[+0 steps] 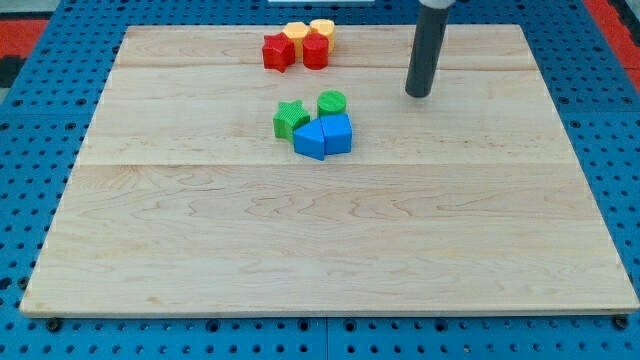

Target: Move your arm towards the yellow heart

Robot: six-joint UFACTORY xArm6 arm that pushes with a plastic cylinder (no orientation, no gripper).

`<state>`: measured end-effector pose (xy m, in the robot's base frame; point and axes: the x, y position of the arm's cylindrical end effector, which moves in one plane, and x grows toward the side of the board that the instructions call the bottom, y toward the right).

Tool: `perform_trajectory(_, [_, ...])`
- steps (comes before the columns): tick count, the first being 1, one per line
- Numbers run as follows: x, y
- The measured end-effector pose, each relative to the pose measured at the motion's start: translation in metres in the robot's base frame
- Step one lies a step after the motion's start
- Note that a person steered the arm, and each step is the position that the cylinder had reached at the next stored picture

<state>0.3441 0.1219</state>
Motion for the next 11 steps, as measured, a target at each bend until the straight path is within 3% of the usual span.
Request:
perform_trajectory(1, [0.027, -0.003])
perform_trajectory(4, [0.027, 0.001])
perform_trajectory(9, [-0.151, -0.005])
perform_trajectory(10, [-0.152, -0.037])
perform_trajectory(11, [-0.146, -0.117])
